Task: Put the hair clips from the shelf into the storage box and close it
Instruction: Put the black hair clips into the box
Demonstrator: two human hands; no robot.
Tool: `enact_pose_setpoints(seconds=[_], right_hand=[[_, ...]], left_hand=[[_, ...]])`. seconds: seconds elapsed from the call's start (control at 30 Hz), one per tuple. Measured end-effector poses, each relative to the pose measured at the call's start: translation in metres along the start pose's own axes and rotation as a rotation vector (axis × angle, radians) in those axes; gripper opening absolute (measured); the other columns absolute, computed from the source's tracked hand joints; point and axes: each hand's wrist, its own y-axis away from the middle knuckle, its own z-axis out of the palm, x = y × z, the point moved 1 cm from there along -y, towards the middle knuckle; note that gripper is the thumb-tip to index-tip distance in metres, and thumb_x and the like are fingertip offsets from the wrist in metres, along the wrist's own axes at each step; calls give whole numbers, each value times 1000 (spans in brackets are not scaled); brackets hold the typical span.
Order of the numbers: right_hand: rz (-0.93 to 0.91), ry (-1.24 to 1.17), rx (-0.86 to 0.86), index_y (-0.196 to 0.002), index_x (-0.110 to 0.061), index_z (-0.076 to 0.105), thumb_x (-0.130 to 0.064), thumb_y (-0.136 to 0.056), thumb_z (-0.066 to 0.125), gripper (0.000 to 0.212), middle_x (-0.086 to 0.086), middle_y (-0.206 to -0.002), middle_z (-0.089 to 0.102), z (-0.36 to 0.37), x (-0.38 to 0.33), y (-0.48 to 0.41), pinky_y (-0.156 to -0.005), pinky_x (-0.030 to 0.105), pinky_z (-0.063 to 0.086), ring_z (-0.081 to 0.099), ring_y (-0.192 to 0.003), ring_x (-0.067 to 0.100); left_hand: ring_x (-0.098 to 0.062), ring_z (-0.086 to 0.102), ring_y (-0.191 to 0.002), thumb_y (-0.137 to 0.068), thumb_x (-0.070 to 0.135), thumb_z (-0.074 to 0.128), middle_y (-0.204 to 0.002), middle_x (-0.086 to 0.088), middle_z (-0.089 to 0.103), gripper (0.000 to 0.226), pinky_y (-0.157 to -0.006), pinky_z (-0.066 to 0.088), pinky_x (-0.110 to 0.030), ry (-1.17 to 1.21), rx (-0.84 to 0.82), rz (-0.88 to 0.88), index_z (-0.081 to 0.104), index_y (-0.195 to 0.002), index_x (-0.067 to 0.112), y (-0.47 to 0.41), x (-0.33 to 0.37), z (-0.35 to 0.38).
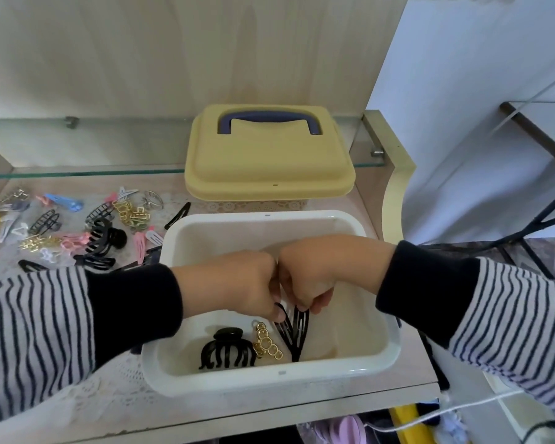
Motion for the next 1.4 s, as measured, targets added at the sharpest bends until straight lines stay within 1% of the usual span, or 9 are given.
enact_pose_setpoints(seconds=[0.23,0.43,0.6,0.77,0.87,1.03,1.13,1.23,1.4], right_hand=[[20,-30,41,-66,-9,50,5,-87,59,27,8,-66,52,1,1,-1,-43,18,49,50,-28,5],[15,-37,-12,-81,-6,56,4,-90,55,14,5,-73,53,-4,2,-2,-46,16,49,54,-53,12],[-3,-45,-27,-93,-7,59,4,-89,56,12,3,-73,52,0,0,-3,-51,17,50,54,-54,11],[2,-91,15,-68,-15,53,4,-87,60,28,3,-68,55,0,-1,-1,-52,18,51,55,-50,10],[25,-111,21,-86,-4,64,1,-88,60,6,6,-67,58,-2,-2,3,-62,23,54,58,-54,12],[43,-1,65,-106,-1,67,-3,-89,53,22,7,-78,61,-8,-4,12,-82,32,56,58,-69,17],[27,33,102,-113,-7,64,-10,-91,55,24,2,-75,59,-13,-6,24,-68,24,54,55,-60,15],[-42,92,162,-106,-22,59,-21,-93,57,13,-8,-78,54,-16,-12,41,-61,19,48,53,-61,8],[-71,177,312,-98,-31,53,-37,-94,52,8,-16,-94,52,-15,-22,66,-85,26,43,51,-96,12]], left_hand=[[-16,63,-94,-76,40,75,-102,3,70,23,-84,51,-27,-40,10,22,65,-90,24,-3,-1,-1],[-17,63,-94,-77,35,75,-102,1,69,28,-82,51,-29,-42,-3,41,66,-99,19,-6,-3,-4],[-18,64,-94,-77,34,75,-102,1,70,33,-85,53,-33,-18,-1,65,67,-103,15,-5,-4,-4],[-18,65,-93,-78,33,74,-103,-1,71,30,-87,53,-32,6,-47,49,69,-101,14,-6,-4,-4],[-14,61,-88,-82,30,71,-99,1,69,25,-79,50,-26,22,-81,43,68,-103,17,-3,-2,-8],[-11,54,-89,-85,33,68,-94,9,57,31,-74,43,-22,0,-78,37,61,-113,22,3,-1,-14],[-14,54,-99,-89,38,61,-108,7,58,34,-82,43,-23,-48,-72,40,57,-120,24,10,0,-18],[-19,53,-112,-93,41,52,-122,4,57,36,-94,44,-28,-107,-19,50,53,-125,27,24,-2,-22],[-14,53,-112,-93,44,46,-119,11,58,34,-92,43,-30,-225,272,143,51,-125,32,59,-11,-31]])
